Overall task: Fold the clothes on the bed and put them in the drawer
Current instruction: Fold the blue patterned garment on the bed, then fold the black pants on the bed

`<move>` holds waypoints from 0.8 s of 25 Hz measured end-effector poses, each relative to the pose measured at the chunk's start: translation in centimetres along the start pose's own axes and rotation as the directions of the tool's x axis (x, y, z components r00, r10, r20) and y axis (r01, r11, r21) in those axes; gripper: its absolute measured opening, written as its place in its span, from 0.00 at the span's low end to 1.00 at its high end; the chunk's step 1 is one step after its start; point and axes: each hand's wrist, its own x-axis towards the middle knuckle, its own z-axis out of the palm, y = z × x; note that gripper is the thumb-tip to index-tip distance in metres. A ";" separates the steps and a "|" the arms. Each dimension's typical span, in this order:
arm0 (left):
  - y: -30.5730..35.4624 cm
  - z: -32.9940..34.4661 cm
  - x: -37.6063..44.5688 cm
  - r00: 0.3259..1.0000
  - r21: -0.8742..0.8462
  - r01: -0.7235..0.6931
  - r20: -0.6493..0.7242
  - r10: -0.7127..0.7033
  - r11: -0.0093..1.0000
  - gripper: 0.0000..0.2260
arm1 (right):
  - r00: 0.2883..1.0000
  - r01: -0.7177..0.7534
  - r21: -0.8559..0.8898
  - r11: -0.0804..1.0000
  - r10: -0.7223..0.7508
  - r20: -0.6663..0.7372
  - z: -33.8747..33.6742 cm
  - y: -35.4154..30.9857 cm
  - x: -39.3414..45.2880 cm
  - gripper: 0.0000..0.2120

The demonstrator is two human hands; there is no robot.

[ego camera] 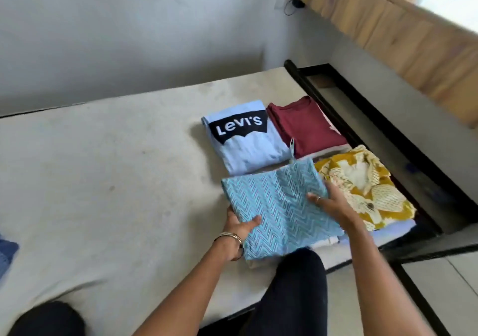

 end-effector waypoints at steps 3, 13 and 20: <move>-3.2 0.3 0.5 0.994 0.268 -0.054 -0.080 0.078 0.962 0.41 | 0.997 -0.052 -0.359 0.932 0.029 -0.068 -0.3 3.8 0.5 0.33; -2.6 1.5 1.0 0.956 0.947 -0.195 0.124 0.268 0.257 0.41 | 0.890 -0.091 -0.416 0.905 -0.113 -0.441 3.4 3.2 0.7 0.32; -2.9 2.6 1.4 0.909 0.870 -0.211 0.342 0.237 -0.446 0.42 | 0.941 0.120 -0.820 0.560 -0.328 -0.087 9.5 1.8 0.0 0.23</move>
